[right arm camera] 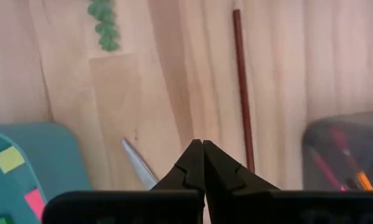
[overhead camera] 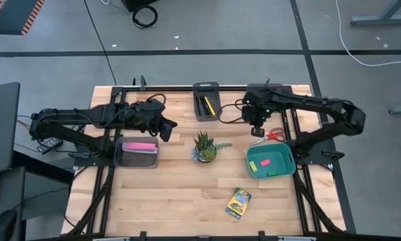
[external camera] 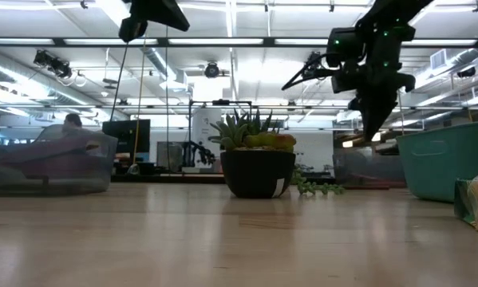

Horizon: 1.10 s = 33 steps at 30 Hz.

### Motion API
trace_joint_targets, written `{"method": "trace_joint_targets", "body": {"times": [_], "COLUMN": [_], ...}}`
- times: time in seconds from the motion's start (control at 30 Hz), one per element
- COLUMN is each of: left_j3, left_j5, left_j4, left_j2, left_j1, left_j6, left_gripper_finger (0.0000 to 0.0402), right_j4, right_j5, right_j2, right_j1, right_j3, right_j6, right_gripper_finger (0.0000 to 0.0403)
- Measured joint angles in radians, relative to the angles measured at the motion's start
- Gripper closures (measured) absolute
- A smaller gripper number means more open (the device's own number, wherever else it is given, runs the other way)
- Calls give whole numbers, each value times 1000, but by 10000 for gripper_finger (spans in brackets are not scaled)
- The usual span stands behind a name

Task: Sort crayons/erasers/pens/pencils in bins
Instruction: Put the brown pencil into the right black bin

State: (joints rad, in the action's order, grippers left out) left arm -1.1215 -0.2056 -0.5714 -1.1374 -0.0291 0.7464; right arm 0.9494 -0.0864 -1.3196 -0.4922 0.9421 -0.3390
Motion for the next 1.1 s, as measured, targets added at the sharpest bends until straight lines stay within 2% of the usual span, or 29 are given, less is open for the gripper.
{"method": "trace_joint_targets", "body": {"times": [0.17, 0.3, 0.37, 0.43, 0.6, 0.8, 0.97, 1.1], "left_j3": [0, 1, -3, -30, -200, -473, -678, -822], "left_j5": [0, 11, 53, 109, 283, 417, 428, 399], "left_j4": [43, 187, 256, 259, 217, 91, -11, -68], "left_j2": [0, -5, -24, -61, -223, -486, -687, -826], "left_j1": [-38, -76, -112, -154, -244, -283, -270, -257], "left_j6": [-19, -79, -102, -127, -262, -504, -728, -825], "left_gripper_finger": [373, 379, 380, 379, 357, 316, 282, 256], "right_j4": [4, 17, 35, 59, 72, 74, 74, 74], "right_j5": [0, -13, -16, -19, -27, -32, -42, -42], "right_j2": [33, 76, 105, 136, 221, 304, 367, 416], "right_j1": [-5, -5, -5, -5, -5, -2, -2, -2], "right_j3": [0, 24, 59, 102, 205, 277, 300, 304], "right_j6": [71, 170, 226, 281, 395, 463, 502, 540], "right_gripper_finger": [397, 397, 397, 397, 377, 348, 333, 325]}}
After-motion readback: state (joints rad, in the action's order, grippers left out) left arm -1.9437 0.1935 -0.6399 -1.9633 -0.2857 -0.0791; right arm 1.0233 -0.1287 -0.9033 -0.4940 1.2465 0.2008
